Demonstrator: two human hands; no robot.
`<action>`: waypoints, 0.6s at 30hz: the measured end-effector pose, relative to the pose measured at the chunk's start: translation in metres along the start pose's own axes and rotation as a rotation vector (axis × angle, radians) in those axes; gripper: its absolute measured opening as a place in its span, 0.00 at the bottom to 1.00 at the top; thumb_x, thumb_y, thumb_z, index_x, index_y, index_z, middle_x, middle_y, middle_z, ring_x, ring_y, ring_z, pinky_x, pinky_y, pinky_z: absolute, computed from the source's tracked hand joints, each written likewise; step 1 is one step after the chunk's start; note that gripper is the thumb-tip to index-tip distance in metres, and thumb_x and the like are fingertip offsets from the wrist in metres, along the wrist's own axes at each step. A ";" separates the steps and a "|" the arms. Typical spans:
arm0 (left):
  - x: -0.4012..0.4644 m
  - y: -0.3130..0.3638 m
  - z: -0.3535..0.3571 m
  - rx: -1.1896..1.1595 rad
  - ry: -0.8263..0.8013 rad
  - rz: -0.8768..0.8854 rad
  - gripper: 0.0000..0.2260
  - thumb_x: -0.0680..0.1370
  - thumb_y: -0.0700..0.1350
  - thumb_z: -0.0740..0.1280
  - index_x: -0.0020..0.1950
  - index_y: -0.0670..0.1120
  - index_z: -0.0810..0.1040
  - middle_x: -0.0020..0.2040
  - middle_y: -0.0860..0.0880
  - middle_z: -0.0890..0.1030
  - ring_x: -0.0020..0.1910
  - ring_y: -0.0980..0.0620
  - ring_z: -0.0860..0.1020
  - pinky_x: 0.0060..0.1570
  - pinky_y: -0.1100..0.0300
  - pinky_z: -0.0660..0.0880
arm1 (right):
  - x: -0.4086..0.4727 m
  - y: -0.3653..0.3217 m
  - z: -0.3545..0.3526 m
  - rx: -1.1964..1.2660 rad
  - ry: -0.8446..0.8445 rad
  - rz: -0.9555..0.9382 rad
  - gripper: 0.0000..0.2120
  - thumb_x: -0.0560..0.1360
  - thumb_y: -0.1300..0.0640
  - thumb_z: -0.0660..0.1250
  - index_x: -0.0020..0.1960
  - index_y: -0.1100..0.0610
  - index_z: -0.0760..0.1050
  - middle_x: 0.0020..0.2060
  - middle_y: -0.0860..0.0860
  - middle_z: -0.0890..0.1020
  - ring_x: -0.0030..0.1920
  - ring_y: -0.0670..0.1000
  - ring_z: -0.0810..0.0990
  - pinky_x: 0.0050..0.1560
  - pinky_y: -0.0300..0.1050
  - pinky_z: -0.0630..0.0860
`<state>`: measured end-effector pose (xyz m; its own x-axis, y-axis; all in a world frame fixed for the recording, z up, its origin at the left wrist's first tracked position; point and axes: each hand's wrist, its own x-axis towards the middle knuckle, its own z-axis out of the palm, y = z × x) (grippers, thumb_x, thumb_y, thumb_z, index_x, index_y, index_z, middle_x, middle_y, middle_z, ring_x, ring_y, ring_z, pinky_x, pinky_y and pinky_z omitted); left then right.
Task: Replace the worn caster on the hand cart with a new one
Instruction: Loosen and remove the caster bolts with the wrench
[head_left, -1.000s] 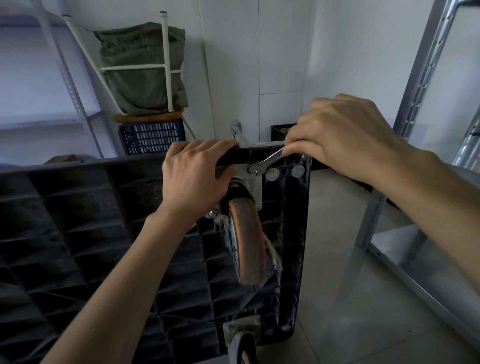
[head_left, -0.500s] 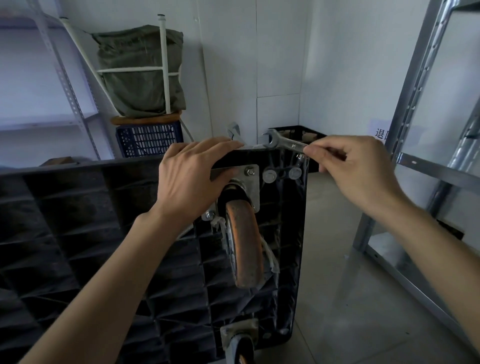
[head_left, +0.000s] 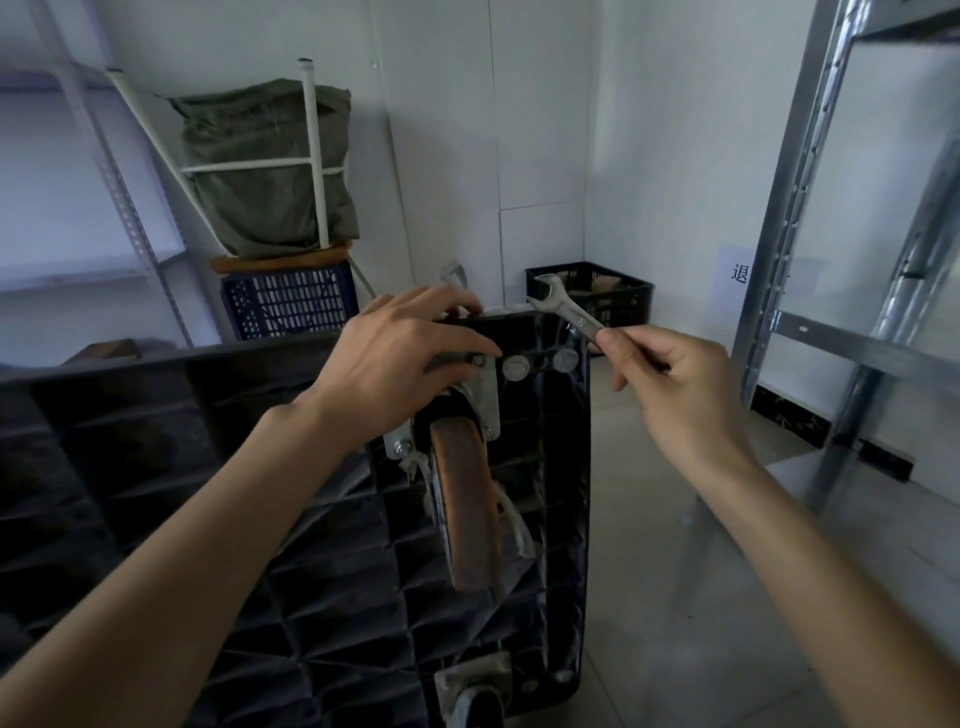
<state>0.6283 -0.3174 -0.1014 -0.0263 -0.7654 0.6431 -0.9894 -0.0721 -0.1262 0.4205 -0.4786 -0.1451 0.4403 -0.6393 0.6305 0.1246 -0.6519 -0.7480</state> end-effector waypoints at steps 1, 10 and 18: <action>0.000 0.000 0.001 0.009 0.003 0.004 0.10 0.76 0.49 0.74 0.56 0.60 0.85 0.63 0.56 0.77 0.60 0.52 0.76 0.54 0.49 0.75 | -0.002 0.001 0.000 0.007 -0.002 0.003 0.10 0.81 0.49 0.67 0.44 0.48 0.84 0.32 0.54 0.79 0.25 0.43 0.64 0.26 0.35 0.60; 0.003 0.001 0.003 -0.017 0.064 -0.037 0.09 0.71 0.51 0.78 0.50 0.54 0.84 0.58 0.57 0.78 0.57 0.53 0.78 0.49 0.55 0.72 | -0.010 0.008 0.005 0.010 -0.003 0.009 0.12 0.81 0.48 0.66 0.43 0.50 0.83 0.31 0.53 0.79 0.26 0.45 0.65 0.27 0.41 0.62; 0.004 -0.006 -0.006 -0.072 -0.049 0.015 0.09 0.74 0.50 0.74 0.54 0.56 0.85 0.62 0.56 0.76 0.60 0.54 0.76 0.52 0.51 0.77 | -0.015 0.014 0.011 0.020 -0.006 0.018 0.09 0.80 0.48 0.67 0.43 0.45 0.83 0.29 0.47 0.78 0.28 0.42 0.69 0.30 0.35 0.65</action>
<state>0.6334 -0.3162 -0.0935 -0.0362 -0.7967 0.6034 -0.9967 -0.0150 -0.0796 0.4257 -0.4737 -0.1674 0.4475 -0.6482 0.6161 0.1346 -0.6322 -0.7630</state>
